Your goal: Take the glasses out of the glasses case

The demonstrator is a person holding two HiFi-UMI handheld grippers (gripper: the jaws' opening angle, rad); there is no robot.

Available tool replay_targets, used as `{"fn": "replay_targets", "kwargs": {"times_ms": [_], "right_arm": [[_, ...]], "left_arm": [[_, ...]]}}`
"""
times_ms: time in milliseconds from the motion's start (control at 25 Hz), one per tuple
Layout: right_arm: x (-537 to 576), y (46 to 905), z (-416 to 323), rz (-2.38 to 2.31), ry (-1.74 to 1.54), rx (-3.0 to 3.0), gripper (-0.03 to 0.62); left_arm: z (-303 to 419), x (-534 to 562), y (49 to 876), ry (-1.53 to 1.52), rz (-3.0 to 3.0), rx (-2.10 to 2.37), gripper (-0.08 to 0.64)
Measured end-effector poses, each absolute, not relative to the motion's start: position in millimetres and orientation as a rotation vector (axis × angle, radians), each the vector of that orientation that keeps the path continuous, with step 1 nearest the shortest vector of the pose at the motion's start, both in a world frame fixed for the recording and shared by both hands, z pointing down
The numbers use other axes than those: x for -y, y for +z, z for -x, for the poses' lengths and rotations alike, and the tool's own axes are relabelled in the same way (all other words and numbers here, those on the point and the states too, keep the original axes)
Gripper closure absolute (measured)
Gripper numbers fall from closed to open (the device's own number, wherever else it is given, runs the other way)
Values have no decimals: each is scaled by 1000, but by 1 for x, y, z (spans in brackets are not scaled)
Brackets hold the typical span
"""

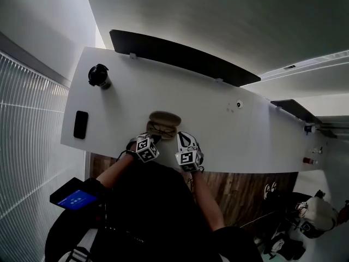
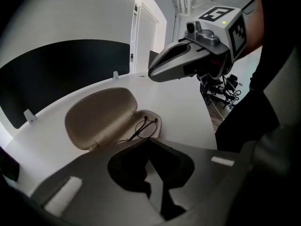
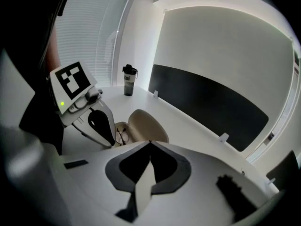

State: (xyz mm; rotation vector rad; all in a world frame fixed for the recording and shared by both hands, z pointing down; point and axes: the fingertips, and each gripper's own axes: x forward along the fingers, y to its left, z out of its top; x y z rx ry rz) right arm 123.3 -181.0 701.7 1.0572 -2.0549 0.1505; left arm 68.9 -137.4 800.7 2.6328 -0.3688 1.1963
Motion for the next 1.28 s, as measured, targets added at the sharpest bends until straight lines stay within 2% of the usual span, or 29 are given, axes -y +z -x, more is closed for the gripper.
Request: {"fn": "replay_targets", "kwargs": {"times_ms": [640,1000,1280], "right_arm": [[190,750,-69,-352,-158,1976,584],[192,764,-57,-275,-126,1903,583],[186,786,-51,-232,-88,1861,545]], "left_arm": [[-41,142,786,1096,-2605,615,552],[-29,157,812,1183,-2533,657,552],[-30,155,816,1172,-2501,625,552]]}}
